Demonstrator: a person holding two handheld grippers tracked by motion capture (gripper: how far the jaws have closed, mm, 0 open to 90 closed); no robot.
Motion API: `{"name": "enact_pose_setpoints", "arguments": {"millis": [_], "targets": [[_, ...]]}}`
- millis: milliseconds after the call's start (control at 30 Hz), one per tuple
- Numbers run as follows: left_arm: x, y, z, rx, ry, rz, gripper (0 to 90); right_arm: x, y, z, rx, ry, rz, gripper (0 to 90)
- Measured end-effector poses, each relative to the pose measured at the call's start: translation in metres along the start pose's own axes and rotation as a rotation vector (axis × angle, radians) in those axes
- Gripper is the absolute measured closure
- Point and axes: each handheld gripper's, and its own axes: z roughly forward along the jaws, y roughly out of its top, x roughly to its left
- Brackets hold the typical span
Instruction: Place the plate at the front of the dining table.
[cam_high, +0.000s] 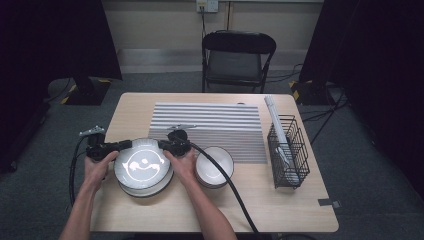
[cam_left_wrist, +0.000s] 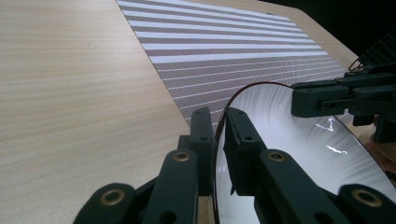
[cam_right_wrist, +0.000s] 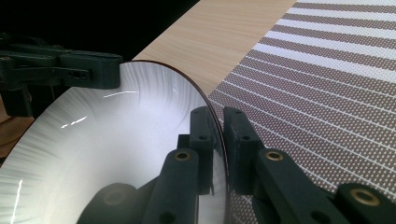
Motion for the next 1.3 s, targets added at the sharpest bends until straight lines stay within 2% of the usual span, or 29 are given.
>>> {"name": "enact_pose_setpoints", "arguments": {"millis": [33,67,100,200,233,300,367,633,933,1100,1200,1267,1300], "targets": [[0.000,0.000,-0.001,0.006,0.009,0.004,81.2,0.000,0.000,0.000,0.000,-0.002,0.001,83.0],[0.000,-0.001,-0.002,0.007,0.013,-0.013,78.1,0.000,0.000,0.000,0.000,-0.002,0.001,83.1],[0.001,-0.001,-0.003,0.004,0.012,-0.014,76.6,0.000,0.000,0.000,0.001,-0.001,0.002,83.1],[0.001,-0.003,-0.007,0.025,0.019,-0.022,75.2,0.000,0.000,0.000,-0.001,-0.001,-0.001,83.1],[0.001,-0.004,-0.007,0.037,0.017,-0.008,75.4,0.000,0.000,0.000,-0.002,0.000,0.000,83.1],[-0.001,-0.004,-0.005,0.048,0.014,-0.002,83.2,0.000,0.000,0.000,-0.002,-0.002,0.000,83.2],[-0.002,-0.002,-0.004,0.051,0.023,0.006,83.2,0.000,0.000,-0.001,-0.001,0.000,0.002,83.3],[-0.003,0.002,-0.001,0.015,0.032,0.028,83.4,-0.001,0.006,-0.002,-0.019,-0.028,-0.009,82.7],[-0.003,0.000,-0.001,0.013,0.022,0.032,83.8,-0.002,0.002,-0.001,0.003,-0.026,0.026,79.6],[-0.003,0.000,-0.001,0.016,0.024,0.037,83.8,-0.002,-0.002,0.000,0.015,-0.012,0.070,77.3],[-0.003,0.000,-0.001,0.015,0.020,0.033,83.6,-0.002,-0.006,0.000,-0.001,-0.002,0.100,78.3],[-0.003,0.000,0.000,0.020,0.021,0.029,83.1,-0.002,-0.006,-0.001,-0.005,-0.003,0.094,79.9],[-0.002,0.000,0.000,0.026,0.021,0.029,82.9,-0.003,-0.007,-0.002,-0.017,-0.001,0.109,81.5]]}}
